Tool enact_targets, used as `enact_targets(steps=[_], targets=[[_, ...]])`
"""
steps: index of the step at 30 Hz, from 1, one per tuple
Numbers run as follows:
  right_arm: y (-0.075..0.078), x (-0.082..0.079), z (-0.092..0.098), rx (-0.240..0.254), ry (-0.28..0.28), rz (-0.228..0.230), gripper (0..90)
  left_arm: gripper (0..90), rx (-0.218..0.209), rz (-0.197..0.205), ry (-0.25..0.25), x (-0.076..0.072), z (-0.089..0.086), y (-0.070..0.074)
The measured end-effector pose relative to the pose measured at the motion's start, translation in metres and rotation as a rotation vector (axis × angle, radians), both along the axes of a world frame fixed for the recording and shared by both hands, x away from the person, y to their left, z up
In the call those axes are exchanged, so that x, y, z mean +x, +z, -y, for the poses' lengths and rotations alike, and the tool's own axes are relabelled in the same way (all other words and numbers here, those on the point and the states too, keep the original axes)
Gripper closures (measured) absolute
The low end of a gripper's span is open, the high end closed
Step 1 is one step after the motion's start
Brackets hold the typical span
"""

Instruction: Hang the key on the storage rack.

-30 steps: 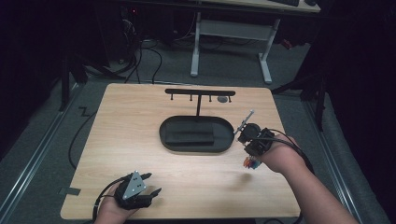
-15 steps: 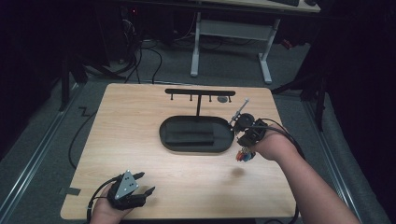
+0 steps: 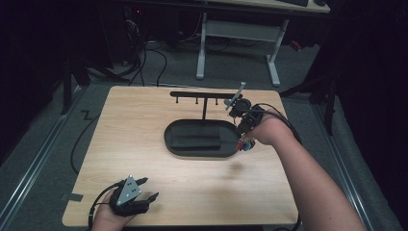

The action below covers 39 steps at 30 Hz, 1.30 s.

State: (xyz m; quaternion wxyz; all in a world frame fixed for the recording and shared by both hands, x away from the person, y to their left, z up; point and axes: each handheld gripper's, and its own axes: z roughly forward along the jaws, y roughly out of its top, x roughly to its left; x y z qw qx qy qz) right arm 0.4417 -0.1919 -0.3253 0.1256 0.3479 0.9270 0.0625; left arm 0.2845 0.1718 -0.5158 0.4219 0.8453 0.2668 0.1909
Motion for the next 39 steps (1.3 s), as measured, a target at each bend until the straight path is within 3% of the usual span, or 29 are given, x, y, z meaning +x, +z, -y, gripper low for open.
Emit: enact_targets(steps=[18,28,29,34,39], targets=[[-0.005,0.043,-0.014,0.007,-0.031,0.031,85.7,36.2,-0.003,-0.004,-0.006,0.001,-0.002,0.000],[-0.022,0.050,-0.019,-0.008,-0.032,0.023,85.5,36.3,-0.002,-0.007,-0.012,-0.001,-0.002,0.000],[-0.024,0.050,-0.020,-0.010,-0.038,0.028,90.0,36.3,0.000,-0.006,-0.012,-0.001,-0.002,0.000],[-0.021,0.053,-0.018,0.025,-0.060,0.067,90.0,36.3,0.011,-0.007,-0.017,-0.002,-0.003,0.000],[-0.023,0.051,-0.017,0.023,-0.058,0.051,90.0,36.3,0.009,-0.011,-0.016,-0.001,-0.003,-0.001]])
